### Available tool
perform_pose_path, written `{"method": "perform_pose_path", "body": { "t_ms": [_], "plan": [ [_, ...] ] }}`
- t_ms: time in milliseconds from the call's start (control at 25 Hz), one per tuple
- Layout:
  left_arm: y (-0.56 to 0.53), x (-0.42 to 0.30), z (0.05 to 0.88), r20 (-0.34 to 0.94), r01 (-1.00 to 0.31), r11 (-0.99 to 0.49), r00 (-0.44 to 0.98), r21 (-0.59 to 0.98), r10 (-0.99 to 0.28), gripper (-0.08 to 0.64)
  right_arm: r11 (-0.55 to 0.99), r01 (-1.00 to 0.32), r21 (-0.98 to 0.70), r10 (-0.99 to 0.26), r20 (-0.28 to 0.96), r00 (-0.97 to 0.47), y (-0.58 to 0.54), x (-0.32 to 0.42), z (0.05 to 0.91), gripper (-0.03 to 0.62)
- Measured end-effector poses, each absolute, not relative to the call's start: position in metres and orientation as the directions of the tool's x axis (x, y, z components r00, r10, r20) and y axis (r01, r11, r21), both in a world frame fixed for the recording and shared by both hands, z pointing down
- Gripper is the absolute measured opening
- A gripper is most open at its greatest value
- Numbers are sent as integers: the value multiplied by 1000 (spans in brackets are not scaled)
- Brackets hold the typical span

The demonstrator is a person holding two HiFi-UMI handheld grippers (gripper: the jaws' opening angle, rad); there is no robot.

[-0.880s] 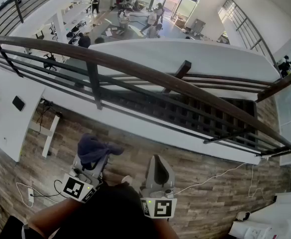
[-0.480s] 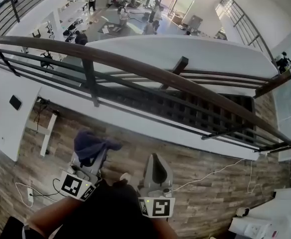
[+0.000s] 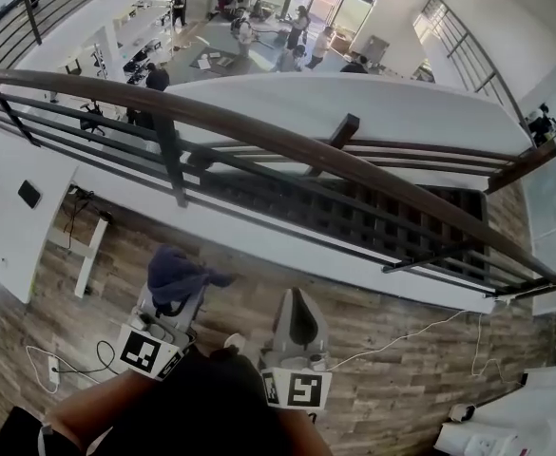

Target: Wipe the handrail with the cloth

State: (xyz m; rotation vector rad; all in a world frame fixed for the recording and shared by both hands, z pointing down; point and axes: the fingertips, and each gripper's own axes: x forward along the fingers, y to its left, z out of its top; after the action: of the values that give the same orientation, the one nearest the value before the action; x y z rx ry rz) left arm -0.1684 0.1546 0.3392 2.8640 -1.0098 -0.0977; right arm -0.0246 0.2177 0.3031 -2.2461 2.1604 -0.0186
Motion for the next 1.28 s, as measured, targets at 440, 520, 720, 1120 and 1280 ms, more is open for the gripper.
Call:
{"method": "perform_pose_path", "body": {
  "t_ms": [440,520,720,1120,1280],
  "plan": [
    [155,-140,340,-21,-664,-737,741,126,-672,83,40,-999,5,-999,-33,-40,215,10,303,2],
    [159,-135,340,-22,-673,-728,732,128,-681,83,60,-998,-2,-998,-14,-59,219,14,307,3],
    [160,-132,345,-26,-704,-696,700,143,-713,83,109,-994,-6,-994,0,-109,220,14,318,2],
    [121,-129,346,-23,-712,-688,692,139,-721,84,83,-996,14,-997,-4,-83,190,30,315,3],
    [101,-118,353,9,-669,-730,738,140,-675,84,94,-996,-2,-995,25,-94,167,29,322,3]
  ]
}}
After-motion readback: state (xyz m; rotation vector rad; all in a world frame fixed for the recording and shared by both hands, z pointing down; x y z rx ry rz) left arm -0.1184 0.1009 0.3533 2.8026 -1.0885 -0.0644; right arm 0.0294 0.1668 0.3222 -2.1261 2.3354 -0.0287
